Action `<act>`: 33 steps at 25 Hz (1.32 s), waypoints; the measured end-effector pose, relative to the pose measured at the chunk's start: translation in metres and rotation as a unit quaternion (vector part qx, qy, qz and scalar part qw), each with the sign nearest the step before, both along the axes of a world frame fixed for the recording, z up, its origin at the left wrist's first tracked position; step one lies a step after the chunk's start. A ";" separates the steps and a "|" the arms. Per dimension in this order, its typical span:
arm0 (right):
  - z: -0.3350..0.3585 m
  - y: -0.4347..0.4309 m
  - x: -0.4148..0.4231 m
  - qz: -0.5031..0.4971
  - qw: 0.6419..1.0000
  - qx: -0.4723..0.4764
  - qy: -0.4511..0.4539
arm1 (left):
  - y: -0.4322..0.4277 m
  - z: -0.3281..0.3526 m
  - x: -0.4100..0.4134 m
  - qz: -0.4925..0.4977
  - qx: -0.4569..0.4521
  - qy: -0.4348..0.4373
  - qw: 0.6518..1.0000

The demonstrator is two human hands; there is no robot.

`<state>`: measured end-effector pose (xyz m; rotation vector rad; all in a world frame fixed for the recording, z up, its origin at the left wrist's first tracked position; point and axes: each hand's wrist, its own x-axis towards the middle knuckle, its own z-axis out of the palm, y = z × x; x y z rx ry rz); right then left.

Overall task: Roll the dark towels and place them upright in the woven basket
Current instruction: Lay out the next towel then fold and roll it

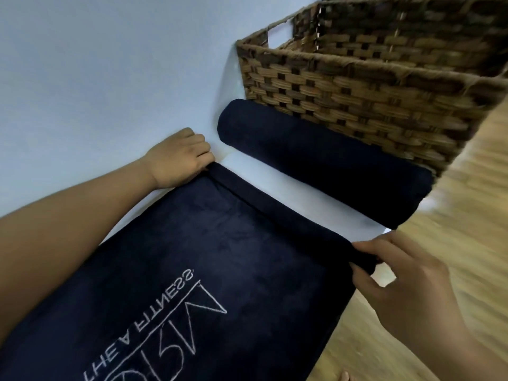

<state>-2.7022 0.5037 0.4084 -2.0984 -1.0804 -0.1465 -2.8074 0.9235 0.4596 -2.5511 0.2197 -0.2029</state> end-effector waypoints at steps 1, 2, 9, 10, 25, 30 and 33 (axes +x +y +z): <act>-0.004 -0.001 0.001 0.011 0.999 0.017 -0.045 | -0.002 0.000 -0.003 0.002 0.005 -0.004 1.000; -0.009 -0.002 0.002 0.032 0.994 0.030 -0.096 | -0.005 0.000 -0.006 -0.003 0.009 -0.012 1.000; -0.017 -0.008 0.015 0.200 0.931 -0.010 -0.305 | -0.019 -0.022 -0.030 -0.002 0.034 -0.123 0.992; -0.016 -0.007 0.017 0.211 0.927 -0.019 -0.309 | -0.017 -0.024 -0.033 -0.005 0.026 -0.125 0.992; 0.011 -0.004 -0.005 0.039 0.968 0.016 0.248 | -0.027 0.033 0.012 0.354 -0.244 0.148 0.890; 0.025 -0.002 -0.004 0.017 0.963 -0.118 0.241 | -0.032 0.027 0.012 0.254 -0.230 0.210 0.916; 0.033 0.003 -0.008 0.042 0.970 -0.142 0.195 | -0.026 0.018 0.001 0.177 -0.199 0.211 0.940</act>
